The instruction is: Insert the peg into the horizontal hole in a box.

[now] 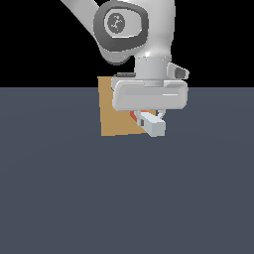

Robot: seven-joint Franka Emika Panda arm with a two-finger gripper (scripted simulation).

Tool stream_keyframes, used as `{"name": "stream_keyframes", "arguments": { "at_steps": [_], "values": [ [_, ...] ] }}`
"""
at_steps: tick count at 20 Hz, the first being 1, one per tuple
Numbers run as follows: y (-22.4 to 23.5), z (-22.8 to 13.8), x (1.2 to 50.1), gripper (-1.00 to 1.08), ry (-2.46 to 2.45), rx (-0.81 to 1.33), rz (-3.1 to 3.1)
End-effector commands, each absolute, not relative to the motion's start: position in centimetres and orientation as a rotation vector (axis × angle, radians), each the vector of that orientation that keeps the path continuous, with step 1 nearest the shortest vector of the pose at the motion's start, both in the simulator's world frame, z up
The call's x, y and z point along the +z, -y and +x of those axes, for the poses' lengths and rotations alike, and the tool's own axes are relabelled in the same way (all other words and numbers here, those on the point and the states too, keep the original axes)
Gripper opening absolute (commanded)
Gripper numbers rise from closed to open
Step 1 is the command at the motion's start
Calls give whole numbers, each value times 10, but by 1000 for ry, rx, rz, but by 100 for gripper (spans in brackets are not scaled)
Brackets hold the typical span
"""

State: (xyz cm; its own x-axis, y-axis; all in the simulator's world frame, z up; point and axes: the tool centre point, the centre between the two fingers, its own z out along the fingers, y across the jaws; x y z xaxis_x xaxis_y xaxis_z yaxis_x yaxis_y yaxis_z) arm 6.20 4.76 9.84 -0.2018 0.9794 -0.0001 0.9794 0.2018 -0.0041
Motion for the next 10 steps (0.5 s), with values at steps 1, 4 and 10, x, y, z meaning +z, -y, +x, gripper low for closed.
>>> {"name": "stream_keyframes", "arguments": {
  "at_steps": [1, 4, 10],
  "values": [
    [-63, 60, 100, -100, 2437, 0, -1982],
    [-87, 54, 101, -100, 2438, -1, -1982],
    [-136, 44, 101, -100, 2439, -2, -1982]
  ]
}}
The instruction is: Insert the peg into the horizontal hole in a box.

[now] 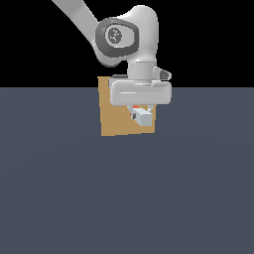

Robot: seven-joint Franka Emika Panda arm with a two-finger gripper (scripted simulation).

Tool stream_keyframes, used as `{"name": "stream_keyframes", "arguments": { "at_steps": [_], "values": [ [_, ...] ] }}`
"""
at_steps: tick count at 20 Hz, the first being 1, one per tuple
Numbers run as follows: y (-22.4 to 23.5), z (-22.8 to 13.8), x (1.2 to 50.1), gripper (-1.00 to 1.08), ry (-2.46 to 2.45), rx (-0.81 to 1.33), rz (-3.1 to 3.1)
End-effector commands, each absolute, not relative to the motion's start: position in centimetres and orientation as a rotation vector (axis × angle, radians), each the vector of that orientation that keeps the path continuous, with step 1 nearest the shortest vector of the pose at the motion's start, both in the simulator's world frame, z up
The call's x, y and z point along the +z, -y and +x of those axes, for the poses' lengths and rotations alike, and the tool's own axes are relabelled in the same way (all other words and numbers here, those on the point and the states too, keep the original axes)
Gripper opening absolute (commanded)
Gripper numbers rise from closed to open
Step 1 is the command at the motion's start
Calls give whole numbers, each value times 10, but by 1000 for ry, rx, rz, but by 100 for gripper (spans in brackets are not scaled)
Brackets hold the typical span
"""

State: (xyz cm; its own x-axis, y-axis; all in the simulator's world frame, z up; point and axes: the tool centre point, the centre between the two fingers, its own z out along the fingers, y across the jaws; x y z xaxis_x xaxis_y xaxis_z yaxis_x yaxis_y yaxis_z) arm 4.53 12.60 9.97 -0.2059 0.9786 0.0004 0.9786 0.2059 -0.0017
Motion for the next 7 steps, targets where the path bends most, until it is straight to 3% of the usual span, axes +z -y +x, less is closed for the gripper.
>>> {"name": "stream_keyframes", "arguments": {
  "at_steps": [1, 7],
  "values": [
    [-142, 43, 102, -100, 2439, -3, -1983],
    [-157, 41, 102, -100, 2439, -3, -1983]
  ]
}}
